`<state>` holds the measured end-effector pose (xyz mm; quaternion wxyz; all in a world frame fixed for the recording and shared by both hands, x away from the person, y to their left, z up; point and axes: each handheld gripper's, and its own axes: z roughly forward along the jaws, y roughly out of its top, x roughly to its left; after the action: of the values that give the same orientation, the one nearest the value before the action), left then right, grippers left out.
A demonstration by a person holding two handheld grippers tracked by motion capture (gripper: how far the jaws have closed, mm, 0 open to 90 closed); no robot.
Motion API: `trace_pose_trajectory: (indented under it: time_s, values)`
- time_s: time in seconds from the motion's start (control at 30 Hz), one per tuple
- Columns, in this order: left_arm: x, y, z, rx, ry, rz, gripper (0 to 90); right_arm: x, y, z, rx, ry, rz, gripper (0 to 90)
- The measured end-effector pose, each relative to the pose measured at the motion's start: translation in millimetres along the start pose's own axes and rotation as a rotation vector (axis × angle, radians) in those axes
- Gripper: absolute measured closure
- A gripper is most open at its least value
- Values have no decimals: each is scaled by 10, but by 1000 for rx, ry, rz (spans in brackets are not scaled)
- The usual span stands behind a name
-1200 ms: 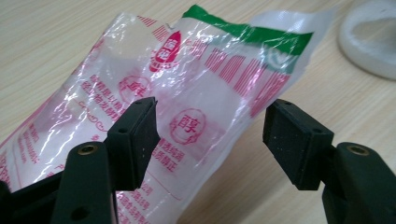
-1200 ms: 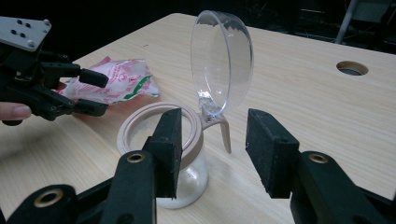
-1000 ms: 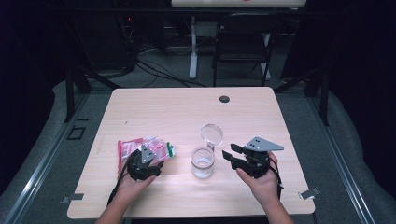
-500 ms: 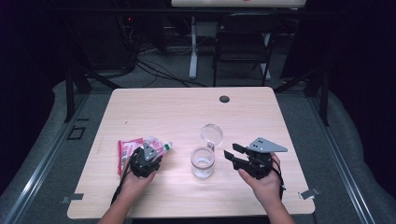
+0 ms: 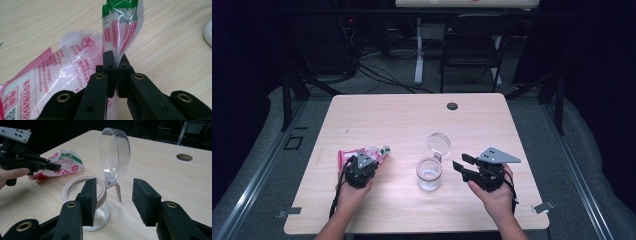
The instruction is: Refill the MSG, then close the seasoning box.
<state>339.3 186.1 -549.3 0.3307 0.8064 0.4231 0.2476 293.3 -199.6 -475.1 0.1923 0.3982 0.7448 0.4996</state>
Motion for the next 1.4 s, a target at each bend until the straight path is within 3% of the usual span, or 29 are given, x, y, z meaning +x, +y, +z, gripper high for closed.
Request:
trace_pose_trajectory:
  time_s: [0.13,0.37,0.77,0.97,1.4]
  values:
    - [40,15,-84,-13,12,-1,889,-8,-2,-2,-7,-3,2,548]
    - [144,16,-215,-43,9,-45,893,-32,-10,0,-3,-2,12,550]
    - [261,57,-366,-56,22,-45,896,-48,-16,16,-6,-3,24,553]
    - [333,106,-469,-73,5,-73,897,-37,-32,17,-3,1,22,553]
    - [555,409,-766,-107,37,-58,899,-59,-14,-11,-10,-3,28,554]
